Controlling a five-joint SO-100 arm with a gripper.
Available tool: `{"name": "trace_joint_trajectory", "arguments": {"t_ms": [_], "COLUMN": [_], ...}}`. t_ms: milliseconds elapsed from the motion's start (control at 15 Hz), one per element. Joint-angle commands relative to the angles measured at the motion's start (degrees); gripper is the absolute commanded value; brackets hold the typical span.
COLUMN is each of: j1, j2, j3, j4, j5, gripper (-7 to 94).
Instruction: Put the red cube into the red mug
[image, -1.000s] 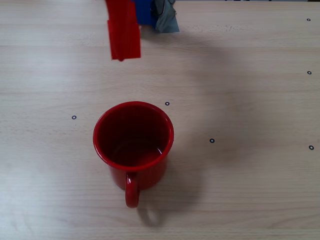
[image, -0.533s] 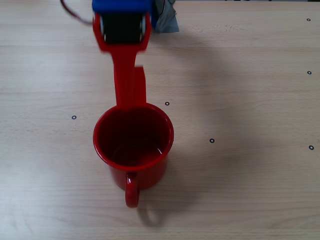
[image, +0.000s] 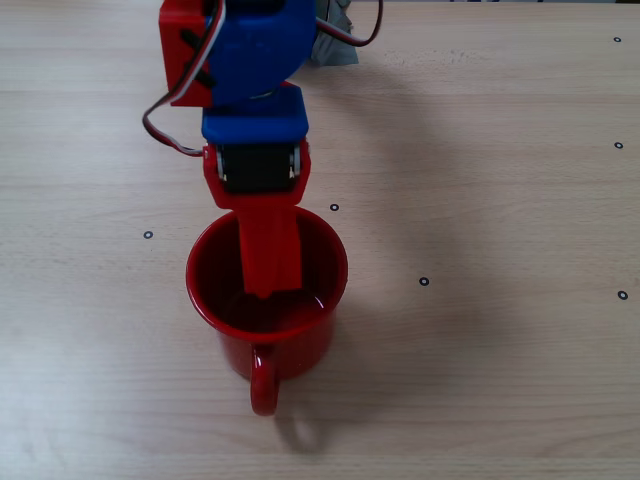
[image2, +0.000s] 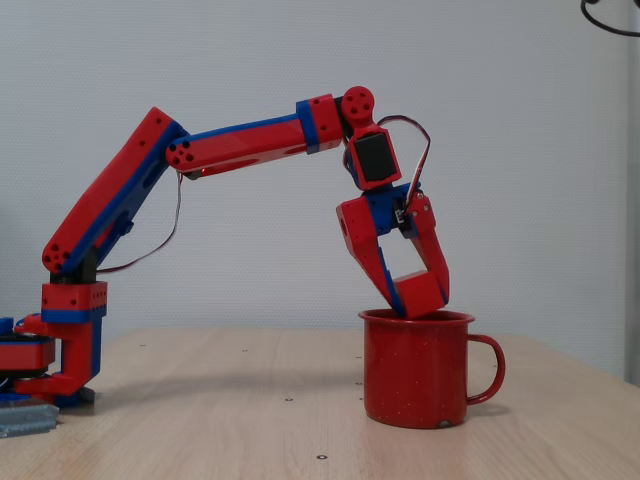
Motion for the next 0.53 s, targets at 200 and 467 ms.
{"name": "trace_joint_trajectory", "arguments": {"t_ms": [200,467], "j1": [-1.8,-2.0], "j2": [4.4,5.2], "j3": [0.9,4.4], "j4": [-2.2,-2.7], "j5": [-1.1,-3.4], "gripper": [0,14]}}
